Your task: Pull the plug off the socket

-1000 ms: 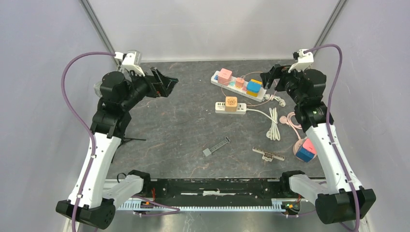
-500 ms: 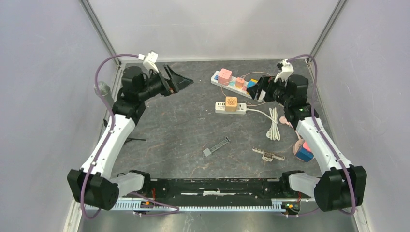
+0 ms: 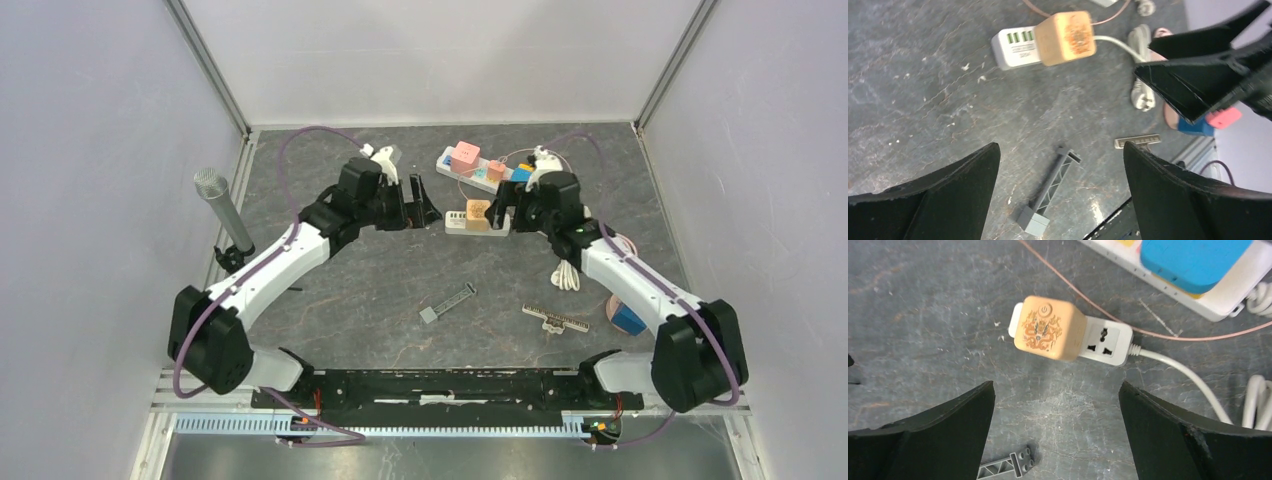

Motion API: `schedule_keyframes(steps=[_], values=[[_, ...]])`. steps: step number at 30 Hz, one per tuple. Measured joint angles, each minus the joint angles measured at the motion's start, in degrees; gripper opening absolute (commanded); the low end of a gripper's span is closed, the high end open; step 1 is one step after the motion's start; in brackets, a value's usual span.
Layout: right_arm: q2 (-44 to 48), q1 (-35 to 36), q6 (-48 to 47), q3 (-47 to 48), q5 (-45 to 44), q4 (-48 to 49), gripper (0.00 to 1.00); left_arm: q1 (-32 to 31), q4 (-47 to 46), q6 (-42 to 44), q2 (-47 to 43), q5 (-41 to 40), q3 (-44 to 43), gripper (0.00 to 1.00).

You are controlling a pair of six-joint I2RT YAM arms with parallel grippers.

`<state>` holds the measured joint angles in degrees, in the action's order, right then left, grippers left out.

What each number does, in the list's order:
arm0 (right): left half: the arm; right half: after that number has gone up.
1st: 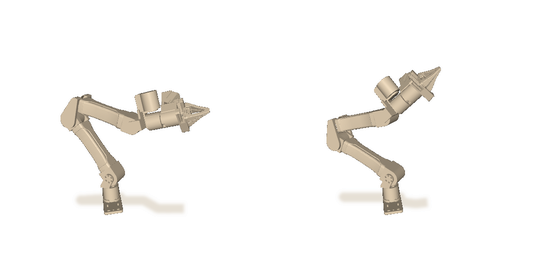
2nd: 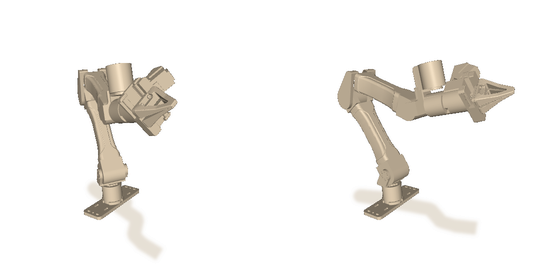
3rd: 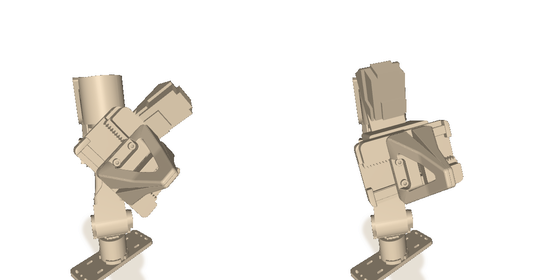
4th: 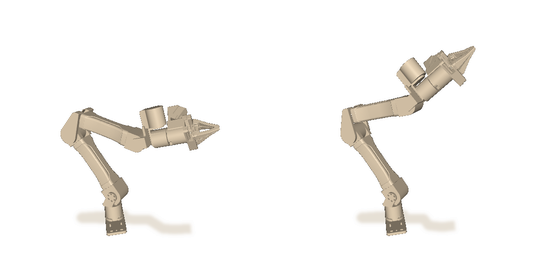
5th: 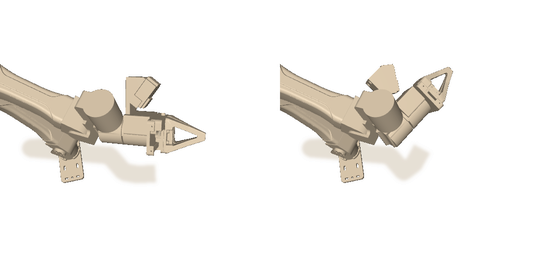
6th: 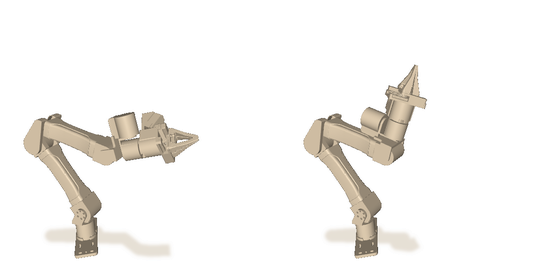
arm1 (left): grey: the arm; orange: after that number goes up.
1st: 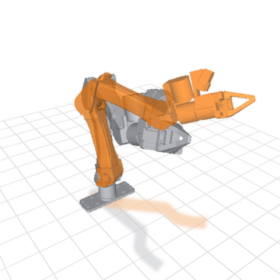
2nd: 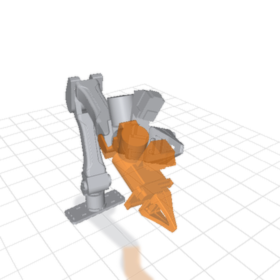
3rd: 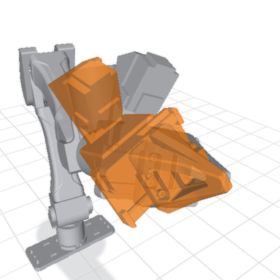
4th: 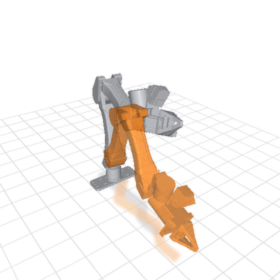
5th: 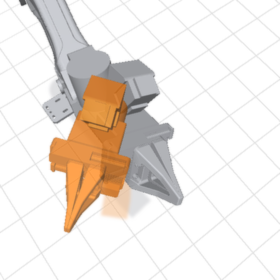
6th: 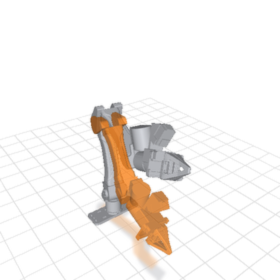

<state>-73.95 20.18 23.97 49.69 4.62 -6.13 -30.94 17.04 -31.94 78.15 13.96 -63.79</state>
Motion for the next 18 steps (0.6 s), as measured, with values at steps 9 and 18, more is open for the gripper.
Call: schedule_keyframes(steps=[9, 18], values=[[-13.0, 11.2, -0.5, 7.1, -15.3, -3.4, 0.98, -0.5, 0.2, -4.9, 5.0, -7.6, 2.1, 0.96], [-25.8, 14.6, 0.2, 17.9, -26.5, -8.4, 0.79, -0.5, 0.1, -7.2, 4.8, -12.3, 5.0, 0.96]])
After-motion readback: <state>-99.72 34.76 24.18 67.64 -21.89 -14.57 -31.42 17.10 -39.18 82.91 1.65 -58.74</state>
